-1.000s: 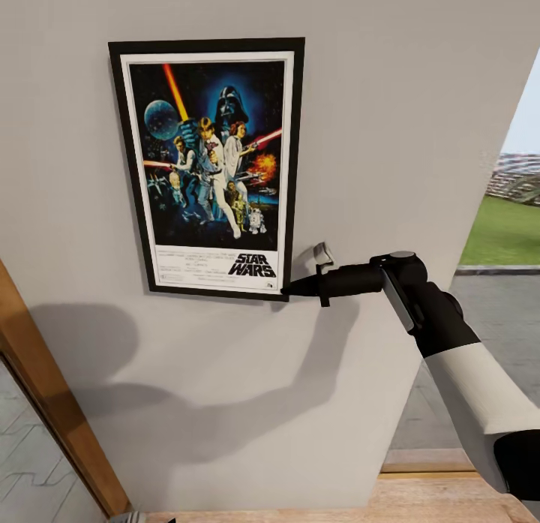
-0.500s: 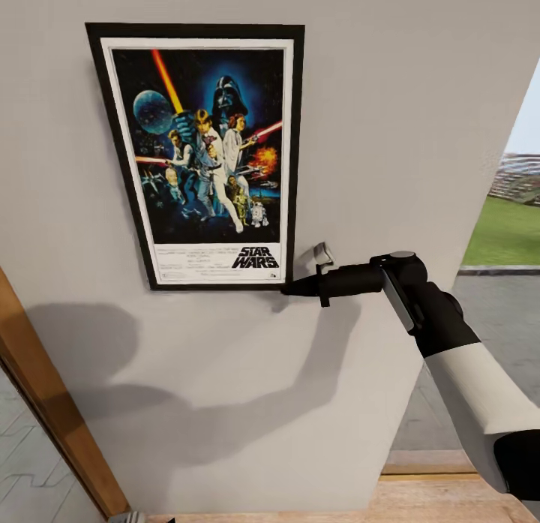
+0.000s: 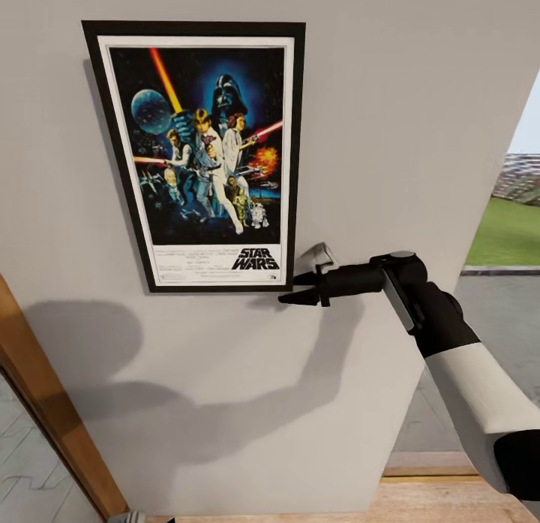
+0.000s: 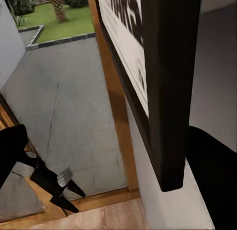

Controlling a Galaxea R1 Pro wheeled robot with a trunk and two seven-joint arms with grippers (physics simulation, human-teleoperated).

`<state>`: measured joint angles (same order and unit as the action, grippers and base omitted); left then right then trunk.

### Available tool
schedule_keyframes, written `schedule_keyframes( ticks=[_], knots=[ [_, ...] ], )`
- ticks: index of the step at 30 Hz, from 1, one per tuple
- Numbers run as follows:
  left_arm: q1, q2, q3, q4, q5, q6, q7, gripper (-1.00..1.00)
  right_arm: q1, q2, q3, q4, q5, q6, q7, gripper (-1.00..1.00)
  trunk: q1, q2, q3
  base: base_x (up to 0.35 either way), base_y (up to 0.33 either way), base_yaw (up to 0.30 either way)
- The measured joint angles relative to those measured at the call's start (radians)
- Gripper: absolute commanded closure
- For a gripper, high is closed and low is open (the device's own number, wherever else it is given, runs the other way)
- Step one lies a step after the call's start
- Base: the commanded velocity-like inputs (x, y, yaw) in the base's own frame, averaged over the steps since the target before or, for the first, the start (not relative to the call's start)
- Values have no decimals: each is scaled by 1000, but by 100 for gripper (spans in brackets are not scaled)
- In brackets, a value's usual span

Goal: Pick up the poster from the kitchen countertop and hang it on one of the wall nails in the kitchen.

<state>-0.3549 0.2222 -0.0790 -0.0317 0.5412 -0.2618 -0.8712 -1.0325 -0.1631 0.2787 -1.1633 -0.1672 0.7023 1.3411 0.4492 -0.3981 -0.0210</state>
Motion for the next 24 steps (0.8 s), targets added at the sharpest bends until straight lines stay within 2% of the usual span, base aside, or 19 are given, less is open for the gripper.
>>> schedule_keyframes(
  ticks=[15, 22, 23, 24],
  knots=[
    [0, 0, 0, 0, 0, 0, 0, -100, 0, 0, 1, 0, -5, 7, 9, -100, 0, 0, 0, 0, -1, 0],
    [0, 0, 0, 0, 0, 0, 0, -100, 0, 1, 0, -1, -4, 2, 53, -100, 0, 0, 0, -40, -142, 0],
    [0, 0, 0, 0, 0, 0, 0, -100, 0, 0, 0, 0, 5, -6, 1, -100, 0, 0, 0, -29, -92, 0],
    [0, 0, 0, 0, 0, 0, 0, -100, 0, 0, 0, 0, 8, -8, -3, -100, 0, 0, 0, -18, -59, 0]
  ],
)
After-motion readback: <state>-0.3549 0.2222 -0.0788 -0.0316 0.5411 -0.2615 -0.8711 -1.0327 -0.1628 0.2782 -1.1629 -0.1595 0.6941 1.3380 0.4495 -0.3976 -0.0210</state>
